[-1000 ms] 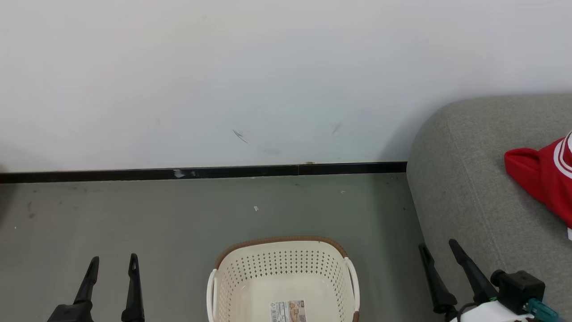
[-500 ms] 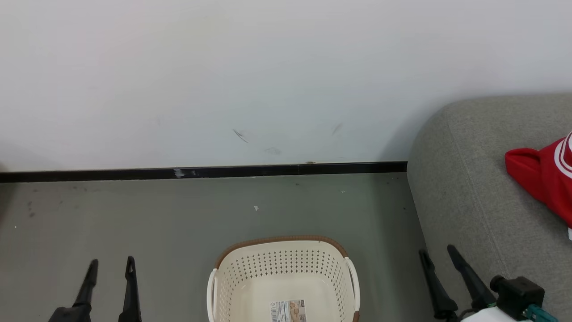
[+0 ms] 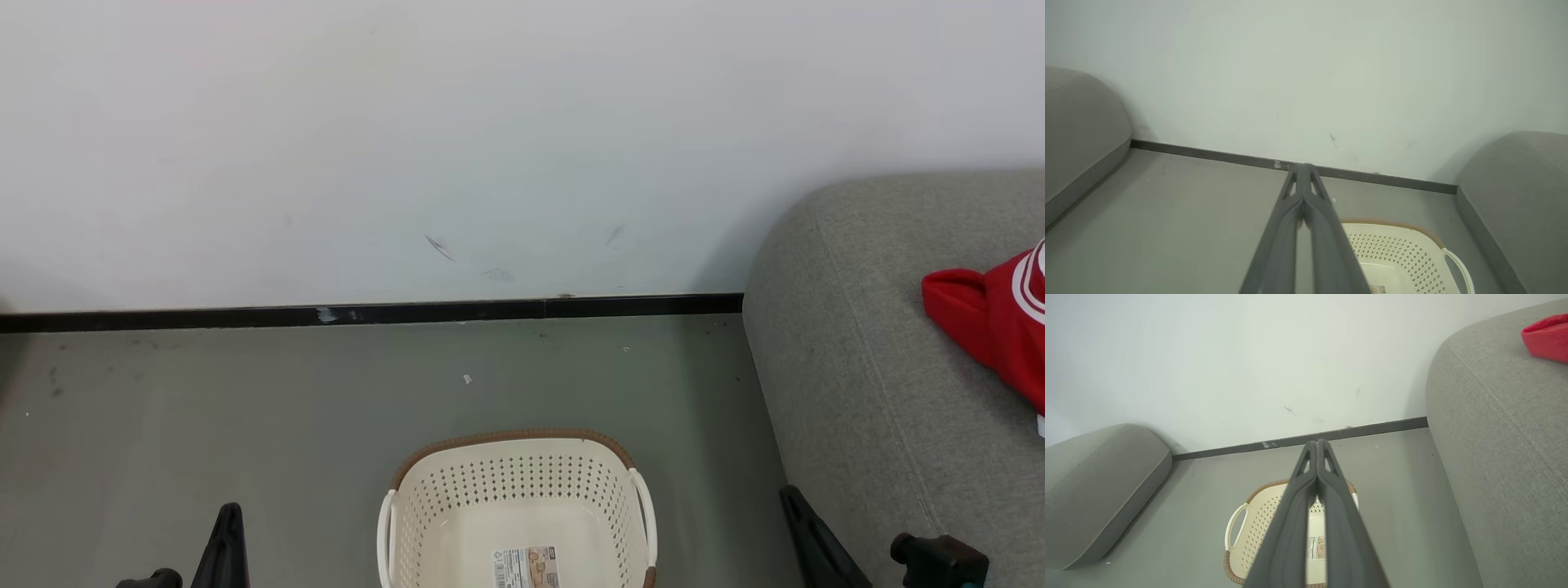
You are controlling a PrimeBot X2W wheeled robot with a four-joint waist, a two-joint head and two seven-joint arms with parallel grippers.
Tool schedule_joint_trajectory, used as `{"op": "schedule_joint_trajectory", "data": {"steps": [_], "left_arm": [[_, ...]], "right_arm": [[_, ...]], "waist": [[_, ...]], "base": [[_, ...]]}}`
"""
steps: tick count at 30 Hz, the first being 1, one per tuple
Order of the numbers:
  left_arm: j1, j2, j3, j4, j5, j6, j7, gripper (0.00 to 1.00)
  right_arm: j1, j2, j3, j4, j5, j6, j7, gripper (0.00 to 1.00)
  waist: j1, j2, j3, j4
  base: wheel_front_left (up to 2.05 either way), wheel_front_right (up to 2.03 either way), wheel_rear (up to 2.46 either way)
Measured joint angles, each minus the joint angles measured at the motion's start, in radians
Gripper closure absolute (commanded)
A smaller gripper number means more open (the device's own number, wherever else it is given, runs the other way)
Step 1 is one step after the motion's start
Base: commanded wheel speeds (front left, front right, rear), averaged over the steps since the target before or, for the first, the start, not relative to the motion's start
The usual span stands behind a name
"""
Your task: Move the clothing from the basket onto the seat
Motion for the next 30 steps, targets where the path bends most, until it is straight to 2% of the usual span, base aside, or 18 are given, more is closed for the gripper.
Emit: {"op": "schedule_joint_trajectory", "data": {"steps": [10, 20, 30], "left_arm": [[-0.001, -0.014, 0.022, -0.001, -0.141, -0.027, 0.035, 1.00], [-0.010, -0.025, 0.043, 0.001, -0.265, -0.053, 0.071, 1.00], [-0.022, -0.031, 0.066, 0.009, -0.391, -0.079, 0.106, 1.00]], "right_arm": [[-0.001, 0.000, -0.018, -0.005, 0.179, 0.000, 0.018, 1.00], [-0.007, -0.009, -0.032, 0.003, 0.331, 0.000, 0.057, 1.00], [-0.028, -0.023, -0.038, 0.020, 0.486, 0.000, 0.087, 1.00]], "waist": [[0.0006, 0.0000, 0.001, 0.000], [0.0067, 0.0000, -0.002, -0.001], [0.0085, 0.0000, -0.005, -0.002]], "base": [[0.00, 0.00, 0.00], [0.00, 0.00, 0.00], [0.00, 0.00, 0.00]]}}
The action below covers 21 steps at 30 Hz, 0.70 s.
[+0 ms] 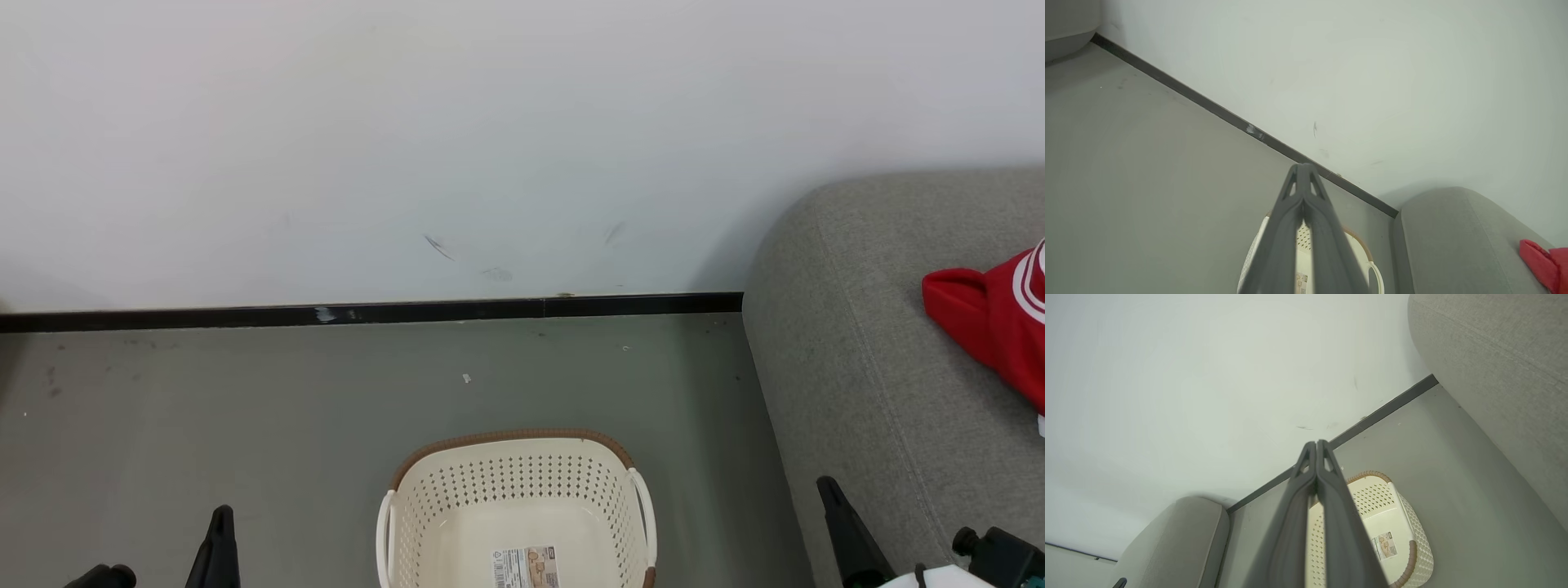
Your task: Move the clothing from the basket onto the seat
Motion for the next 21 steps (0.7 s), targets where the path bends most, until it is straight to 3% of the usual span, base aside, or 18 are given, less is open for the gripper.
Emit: {"op": "schedule_joint_trajectory", "data": {"steps": [21], "left_arm": [[-0.049, -0.020, 0.041, 0.026, -0.253, -0.057, 0.071, 1.00]], "right_arm": [[-0.070, -0.027, -0.014, 0.050, 0.310, 0.000, 0.054, 1.00]], "waist": [[-0.0065, 0.0000, 0.006, -0.003]], "base": [[0.00, 0.00, 0.00]]}}
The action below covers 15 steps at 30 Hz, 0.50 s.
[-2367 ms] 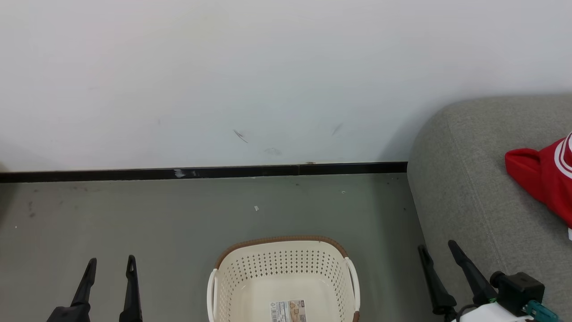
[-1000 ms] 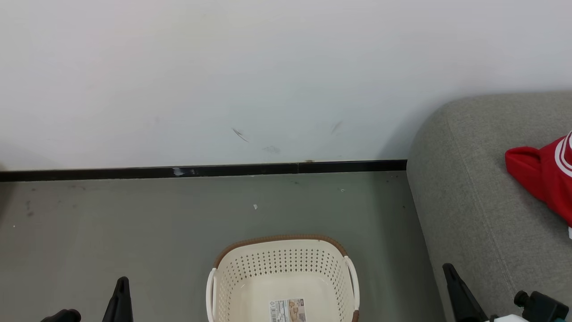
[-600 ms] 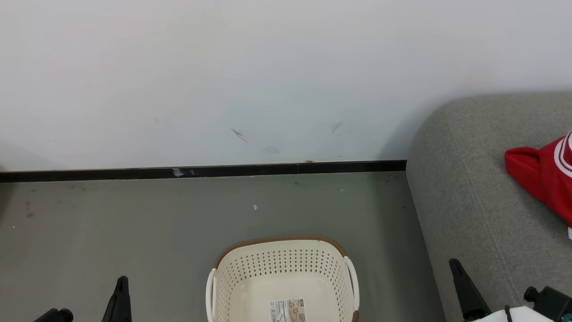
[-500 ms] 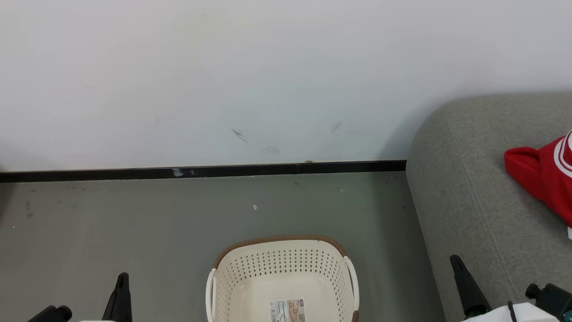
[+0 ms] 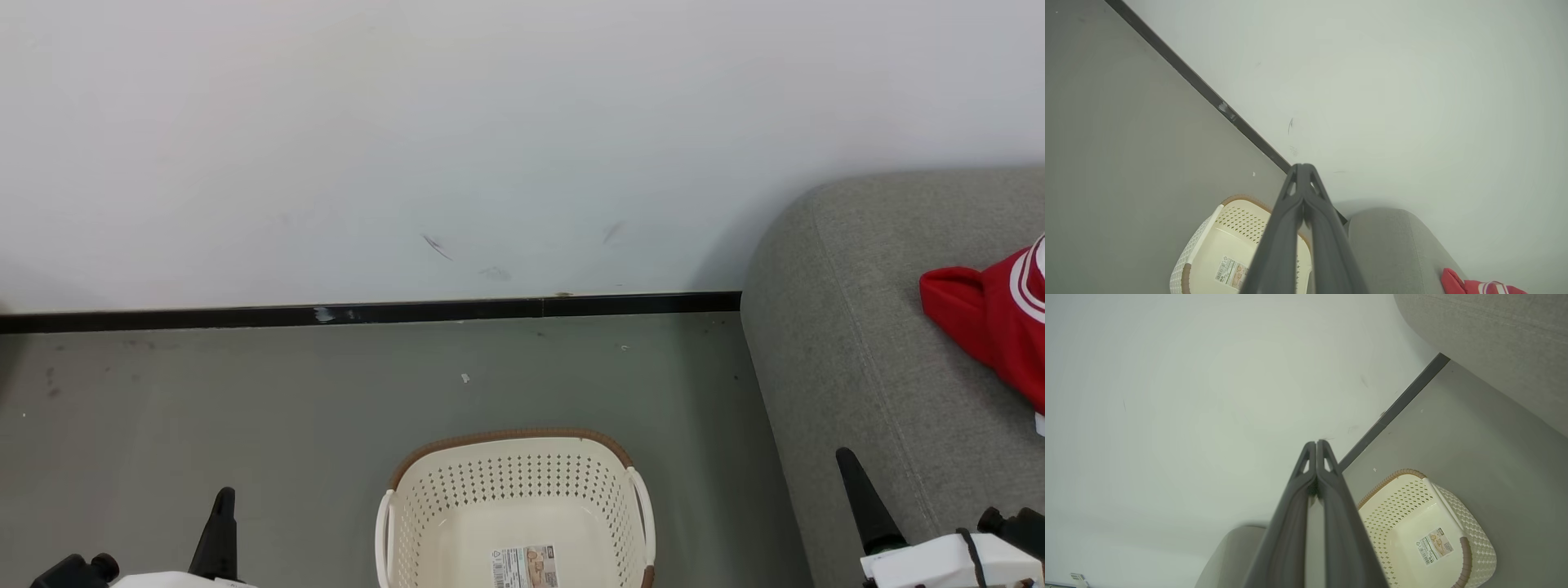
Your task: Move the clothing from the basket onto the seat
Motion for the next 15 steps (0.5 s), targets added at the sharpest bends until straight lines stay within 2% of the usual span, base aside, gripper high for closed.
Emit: {"op": "schedule_joint_trajectory", "data": {"steps": [15], "left_arm": [[-0.036, -0.013, 0.031, 0.026, -0.188, -0.049, 0.049, 1.00]], "right_arm": [[-0.049, -0.020, -0.007, 0.030, 0.227, 0.000, 0.042, 1.00]], "waist": [[-0.0012, 0.0000, 0.004, -0.002]], "base": [[0.00, 0.00, 0.00]]}}
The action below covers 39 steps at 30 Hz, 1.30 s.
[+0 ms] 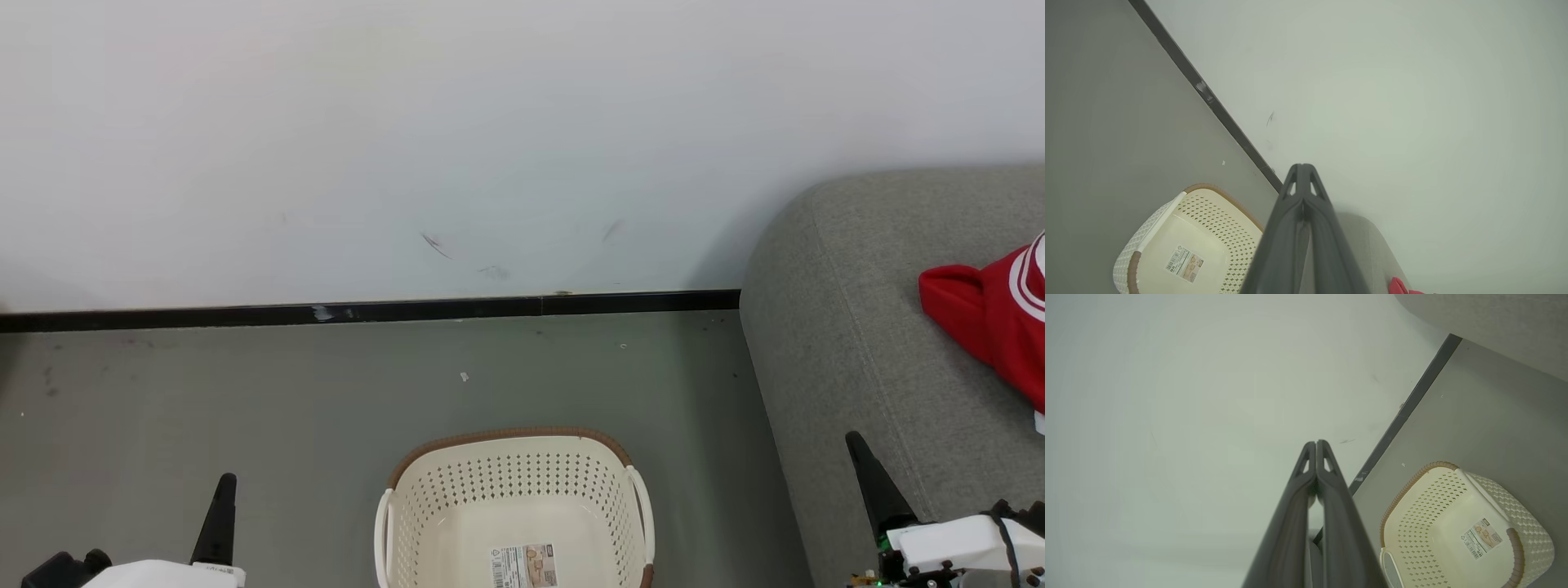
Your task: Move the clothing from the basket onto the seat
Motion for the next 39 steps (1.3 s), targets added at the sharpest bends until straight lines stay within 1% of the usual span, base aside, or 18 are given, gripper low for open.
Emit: {"op": "schedule_joint_trajectory", "data": {"steps": [10, 15, 21, 22, 25, 39], "left_arm": [[-0.024, -0.013, 0.022, 0.016, -0.125, -0.034, 0.030, 1.00], [-0.033, -0.017, 0.031, 0.027, -0.188, -0.044, 0.051, 1.00], [-0.048, -0.022, 0.045, 0.036, -0.264, -0.065, 0.066, 1.00], [-0.054, -0.024, 0.049, 0.039, -0.290, -0.070, 0.074, 1.00], [-0.061, -0.027, 0.056, 0.043, -0.325, -0.088, 0.083, 1.00], [-0.063, -0.029, 0.058, 0.053, -0.337, -0.091, 0.086, 1.00]], "right_arm": [[-0.028, -0.013, -0.004, 0.019, 0.154, 0.000, 0.020, 1.00], [-0.043, -0.018, -0.006, 0.030, 0.228, 0.000, 0.038, 1.00], [-0.049, -0.028, -0.007, 0.039, 0.317, 0.000, 0.052, 1.00], [-0.060, -0.030, -0.008, 0.043, 0.350, 0.000, 0.055, 1.00], [-0.073, -0.033, -0.008, 0.045, 0.397, 0.000, 0.063, 1.00], [-0.080, -0.035, -0.009, 0.056, 0.403, 0.000, 0.063, 1.00]], "waist": [[-0.0001, 0.0000, 0.001, -0.001], [-0.0001, 0.0000, 0.002, -0.002], [-0.0002, 0.0000, 0.002, -0.003], [-0.0002, 0.0000, 0.002, -0.003], [-0.0003, 0.0000, 0.002, -0.003], [-0.0003, 0.0000, 0.002, -0.003]], "base": [[0.00, 0.00, 0.00], [0.00, 0.00, 0.00], [0.00, 0.00, 0.00], [0.00, 0.00, 0.00], [0.00, 0.00, 0.00], [0.00, 0.00, 0.00]]}}
